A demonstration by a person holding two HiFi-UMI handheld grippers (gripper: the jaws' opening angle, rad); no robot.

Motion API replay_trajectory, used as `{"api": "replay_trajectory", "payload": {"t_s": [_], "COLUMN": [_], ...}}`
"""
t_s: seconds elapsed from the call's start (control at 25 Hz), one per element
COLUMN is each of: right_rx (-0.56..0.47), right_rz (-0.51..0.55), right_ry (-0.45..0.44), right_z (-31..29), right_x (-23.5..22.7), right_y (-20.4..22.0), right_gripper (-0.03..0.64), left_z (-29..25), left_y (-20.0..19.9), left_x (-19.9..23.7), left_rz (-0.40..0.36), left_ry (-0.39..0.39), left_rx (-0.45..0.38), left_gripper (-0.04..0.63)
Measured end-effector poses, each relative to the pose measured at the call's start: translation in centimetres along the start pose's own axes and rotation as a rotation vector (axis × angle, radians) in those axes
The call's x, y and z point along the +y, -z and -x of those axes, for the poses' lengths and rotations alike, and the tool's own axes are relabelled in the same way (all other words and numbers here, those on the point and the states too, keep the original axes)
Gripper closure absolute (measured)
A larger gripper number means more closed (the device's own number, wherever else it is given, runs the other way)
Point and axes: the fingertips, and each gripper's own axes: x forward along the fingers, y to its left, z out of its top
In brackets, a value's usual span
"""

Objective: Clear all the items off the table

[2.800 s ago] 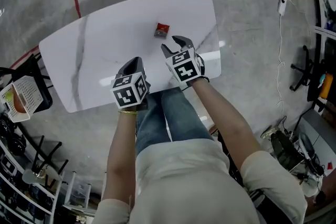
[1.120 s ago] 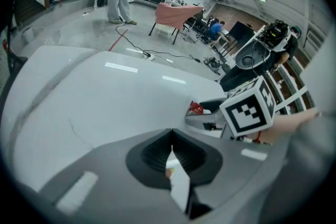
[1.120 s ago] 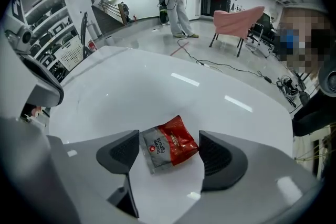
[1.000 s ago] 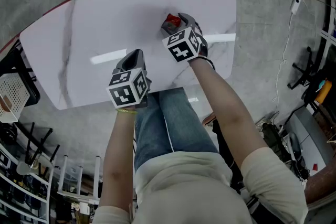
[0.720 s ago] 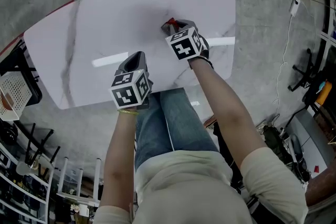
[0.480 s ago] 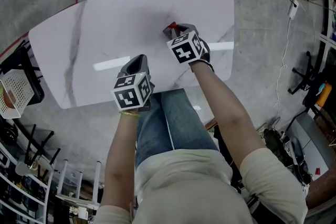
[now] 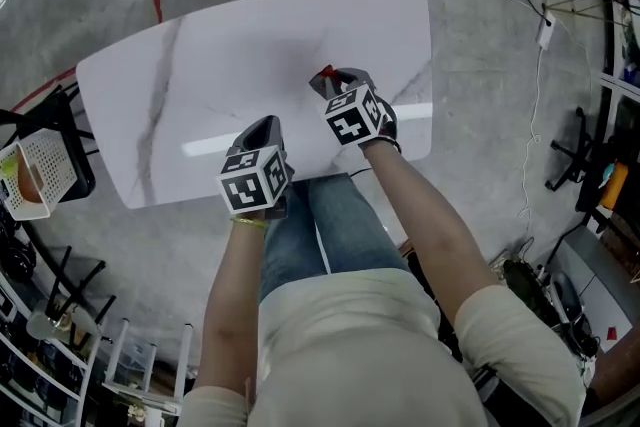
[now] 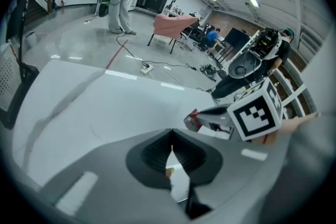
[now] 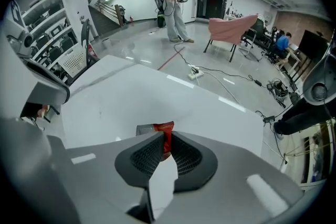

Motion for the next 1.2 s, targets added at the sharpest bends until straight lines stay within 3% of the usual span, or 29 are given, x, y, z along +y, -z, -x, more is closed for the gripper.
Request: {"api": "replay_trajectory", "payload": {"t_s": [0.64, 1.2], "right_rx": [-0.072, -0.215], "right_rz": [0.024, 0.099], "right_ry": [0.025, 0.042], "right_z": [9.3, 18.7], "right_x": [1.8, 3.8], "right_y": [-2.6, -4.6], "right_gripper": [0.577, 0.577], "left_z": [6.7, 12.8], "left_y": [-1.2, -1.3], "left_x": [-2.1, -3.9], "left_rz": [-0.012, -0.014], "left_ry": [-0.002, -0.011], "left_rx": [-0.06, -0.157], "left_gripper": [0.586, 0.586]}}
